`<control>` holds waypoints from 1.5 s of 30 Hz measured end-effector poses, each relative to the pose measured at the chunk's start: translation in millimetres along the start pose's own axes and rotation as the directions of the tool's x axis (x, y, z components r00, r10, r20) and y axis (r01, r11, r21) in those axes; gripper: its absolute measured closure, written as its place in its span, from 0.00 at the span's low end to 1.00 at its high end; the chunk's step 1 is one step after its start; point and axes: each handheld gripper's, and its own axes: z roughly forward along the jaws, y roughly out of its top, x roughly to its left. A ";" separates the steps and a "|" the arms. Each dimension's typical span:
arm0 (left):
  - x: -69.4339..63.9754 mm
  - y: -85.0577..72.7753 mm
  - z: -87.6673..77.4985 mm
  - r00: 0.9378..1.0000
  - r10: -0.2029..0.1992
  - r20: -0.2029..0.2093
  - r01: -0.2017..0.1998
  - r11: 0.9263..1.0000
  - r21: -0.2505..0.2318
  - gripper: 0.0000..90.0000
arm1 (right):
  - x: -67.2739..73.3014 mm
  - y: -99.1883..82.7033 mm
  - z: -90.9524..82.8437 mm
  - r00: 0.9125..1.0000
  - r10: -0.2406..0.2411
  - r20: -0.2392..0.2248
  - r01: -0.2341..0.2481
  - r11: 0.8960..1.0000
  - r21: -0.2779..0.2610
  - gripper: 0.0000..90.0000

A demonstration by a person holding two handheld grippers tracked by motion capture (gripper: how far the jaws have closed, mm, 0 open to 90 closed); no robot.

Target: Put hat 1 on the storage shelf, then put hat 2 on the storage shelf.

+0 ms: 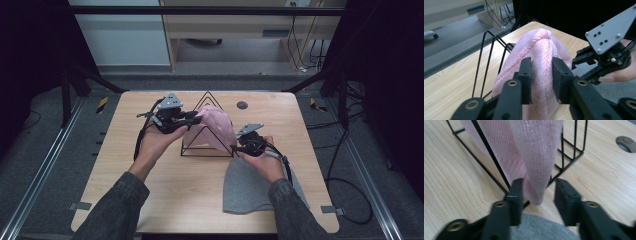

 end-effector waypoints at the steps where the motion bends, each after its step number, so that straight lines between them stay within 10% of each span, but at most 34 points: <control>1: -0.4 -0.2 -0.5 1.000 -0.004 -0.007 0.004 1.000 -0.005 0.72 | -0.1 0.3 -2.2 1.000 0.003 0.002 -0.003 1.000 0.000 0.57; 13: -4.1 -3.5 -14.3 0.998 0.008 -0.063 -0.009 1.000 -0.025 0.43 | -8.1 -5.7 -29.0 0.998 0.024 0.052 -0.022 0.999 -0.037 0.42; 25: -10.8 -76.3 -42.0 0.996 -0.001 -0.091 0.004 0.999 0.036 0.13 | -35.6 -30.6 -47.6 0.991 0.114 0.075 -0.116 0.993 0.025 0.23; 30: -3.4 -122.1 -48.8 0.990 -0.003 -0.140 0.022 0.990 0.136 0.10 | -50.8 -47.9 -48.8 0.984 0.162 0.068 -0.168 0.981 0.097 0.34; 45: 6.8 -154.8 -68.3 0.979 -0.080 -0.188 0.117 0.973 0.197 0.10 | -69.1 -79.9 -42.6 0.967 0.237 0.088 -0.251 0.942 0.224 0.47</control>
